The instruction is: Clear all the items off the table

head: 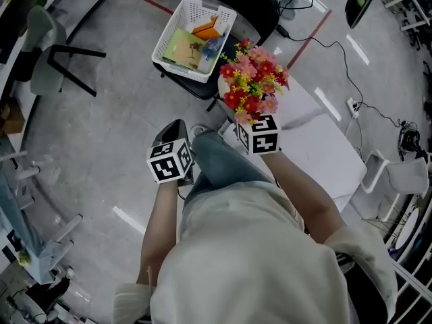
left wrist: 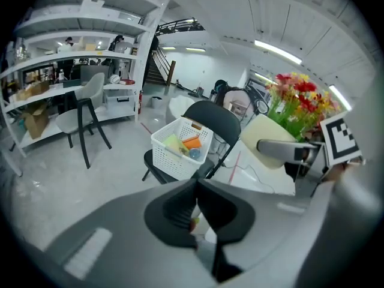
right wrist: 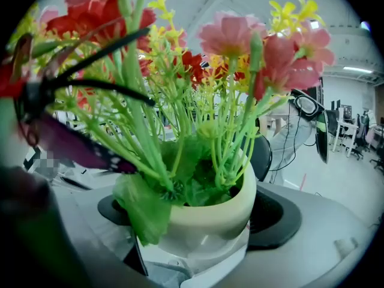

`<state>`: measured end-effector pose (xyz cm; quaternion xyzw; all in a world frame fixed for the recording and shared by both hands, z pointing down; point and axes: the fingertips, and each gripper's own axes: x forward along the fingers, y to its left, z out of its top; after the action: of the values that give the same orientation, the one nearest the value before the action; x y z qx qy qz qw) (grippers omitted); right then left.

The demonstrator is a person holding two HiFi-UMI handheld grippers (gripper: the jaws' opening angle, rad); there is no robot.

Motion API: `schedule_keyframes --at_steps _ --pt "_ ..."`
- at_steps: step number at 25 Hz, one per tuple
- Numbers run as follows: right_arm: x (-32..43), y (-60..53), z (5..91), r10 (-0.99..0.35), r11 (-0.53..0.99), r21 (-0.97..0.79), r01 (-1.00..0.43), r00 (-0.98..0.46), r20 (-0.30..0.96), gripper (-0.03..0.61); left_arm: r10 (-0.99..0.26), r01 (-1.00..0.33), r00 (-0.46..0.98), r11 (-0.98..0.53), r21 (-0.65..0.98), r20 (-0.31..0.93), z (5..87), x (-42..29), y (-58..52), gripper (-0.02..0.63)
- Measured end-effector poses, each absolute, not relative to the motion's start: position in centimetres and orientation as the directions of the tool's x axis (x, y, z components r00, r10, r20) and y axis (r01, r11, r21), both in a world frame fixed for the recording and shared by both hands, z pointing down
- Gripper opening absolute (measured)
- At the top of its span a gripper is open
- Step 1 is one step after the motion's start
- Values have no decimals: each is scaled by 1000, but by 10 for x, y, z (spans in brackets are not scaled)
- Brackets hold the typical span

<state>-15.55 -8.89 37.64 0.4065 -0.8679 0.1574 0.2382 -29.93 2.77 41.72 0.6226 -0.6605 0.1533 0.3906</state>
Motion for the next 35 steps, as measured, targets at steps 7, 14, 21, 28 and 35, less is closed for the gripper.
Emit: schedule_keyframes --at_steps 7,14,21,28,35 --pt "-184 -121 393 -625 622 -82 -779 -557 547 529 -698 -947 75 174 270 712 423 -315 7 9" --pt "-219 -160 403 -625 607 -104 -788 -554 549 529 -684 -955 93 144 258 724 430 -340 -31 8" --pt "-255 -196 425 -622 594 -110 -797 -542 566 529 -666 -955 120 126 269 736 436 -370 -70 9" --pt "-289 -232 453 -611 567 -133 -813 -523 594 529 -634 -956 149 104 274 759 447 -402 -107 9" --pt "-312 -259 485 -606 541 -140 -829 -500 619 529 -613 -958 171 80 276 771 459 -422 -138 8"
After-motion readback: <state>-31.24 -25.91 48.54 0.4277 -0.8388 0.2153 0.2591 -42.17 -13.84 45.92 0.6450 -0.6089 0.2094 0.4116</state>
